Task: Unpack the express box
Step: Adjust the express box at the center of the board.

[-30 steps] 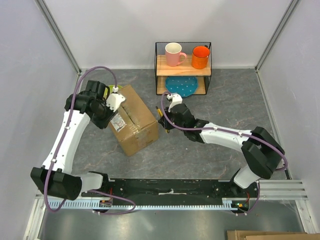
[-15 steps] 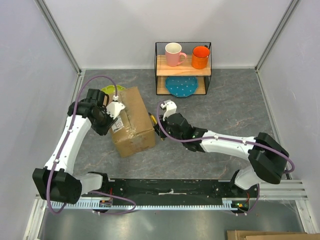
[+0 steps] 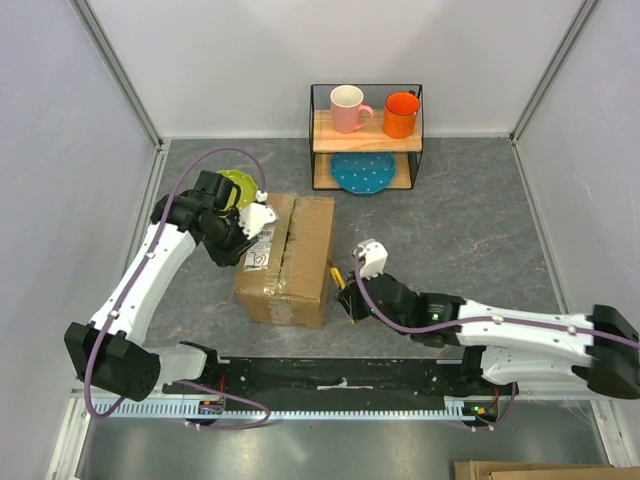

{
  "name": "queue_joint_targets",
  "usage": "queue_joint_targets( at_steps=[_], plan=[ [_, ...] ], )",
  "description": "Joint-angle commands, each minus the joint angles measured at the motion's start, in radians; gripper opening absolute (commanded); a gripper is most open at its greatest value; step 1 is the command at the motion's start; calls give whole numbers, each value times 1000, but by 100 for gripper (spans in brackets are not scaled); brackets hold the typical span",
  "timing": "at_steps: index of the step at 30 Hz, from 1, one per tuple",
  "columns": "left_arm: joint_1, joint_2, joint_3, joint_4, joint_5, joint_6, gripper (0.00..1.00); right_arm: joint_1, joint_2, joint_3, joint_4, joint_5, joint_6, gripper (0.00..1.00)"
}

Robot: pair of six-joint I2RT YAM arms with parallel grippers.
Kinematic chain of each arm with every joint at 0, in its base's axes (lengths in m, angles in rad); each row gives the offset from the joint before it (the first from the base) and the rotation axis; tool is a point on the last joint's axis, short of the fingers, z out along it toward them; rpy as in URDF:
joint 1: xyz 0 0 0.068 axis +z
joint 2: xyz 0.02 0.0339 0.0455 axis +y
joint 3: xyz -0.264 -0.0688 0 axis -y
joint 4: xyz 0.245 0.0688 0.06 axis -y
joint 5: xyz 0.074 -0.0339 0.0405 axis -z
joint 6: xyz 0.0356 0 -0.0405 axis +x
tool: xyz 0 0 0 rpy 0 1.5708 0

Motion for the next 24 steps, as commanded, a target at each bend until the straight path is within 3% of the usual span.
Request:
queue_joint_targets(
  at_steps=[1, 4, 5, 7, 15, 24],
  plan=[
    [4, -11, 113, 80, 83, -46, 36, 37, -157, 81, -197, -11, 0, 0],
    [9, 1, 193, 72, 51, -127, 38, 74, -130, 176, -306, -27, -41, 0],
    [9, 11, 210, 57, 43, -170, 50, 98, -111, 236, -359, 0, -58, 0],
    [9, 14, 233, 44, 52, -201, 53, 174, -33, 311, -436, 44, -105, 0],
    [9, 12, 152, 73, 133, -264, 54, 466, 307, 735, -855, 316, -290, 0],
    [9, -1, 109, 130, 156, -233, 55, 514, 598, 1094, -1157, 360, -478, 0]
  ],
)
